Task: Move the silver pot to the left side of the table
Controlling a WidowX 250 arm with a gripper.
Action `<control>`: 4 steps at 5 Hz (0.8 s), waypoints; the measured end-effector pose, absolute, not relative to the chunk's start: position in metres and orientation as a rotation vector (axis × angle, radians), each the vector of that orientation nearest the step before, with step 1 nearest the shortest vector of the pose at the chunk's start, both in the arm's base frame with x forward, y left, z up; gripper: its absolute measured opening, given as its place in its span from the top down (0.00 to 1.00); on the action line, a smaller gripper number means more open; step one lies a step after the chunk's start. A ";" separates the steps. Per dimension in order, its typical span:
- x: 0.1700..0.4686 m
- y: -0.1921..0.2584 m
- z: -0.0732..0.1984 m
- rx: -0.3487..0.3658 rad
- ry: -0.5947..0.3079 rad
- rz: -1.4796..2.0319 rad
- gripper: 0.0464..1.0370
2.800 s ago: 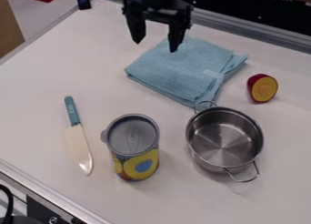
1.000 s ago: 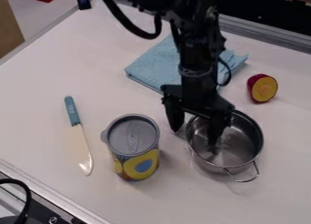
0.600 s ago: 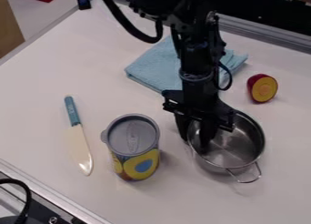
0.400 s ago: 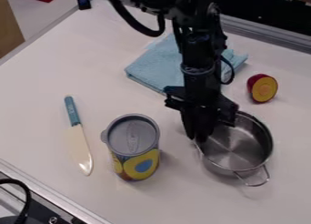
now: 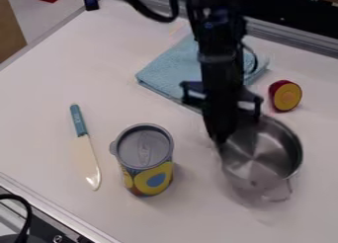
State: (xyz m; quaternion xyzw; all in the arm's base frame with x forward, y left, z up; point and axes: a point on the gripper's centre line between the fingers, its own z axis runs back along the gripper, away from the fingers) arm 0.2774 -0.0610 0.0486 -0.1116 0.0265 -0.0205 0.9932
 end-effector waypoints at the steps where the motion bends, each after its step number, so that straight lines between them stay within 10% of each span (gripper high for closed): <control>1: 0.282 -0.051 0.069 -0.281 0.058 -0.010 0.99; 4: 0.308 0.046 0.110 -0.238 -0.137 0.399 0.99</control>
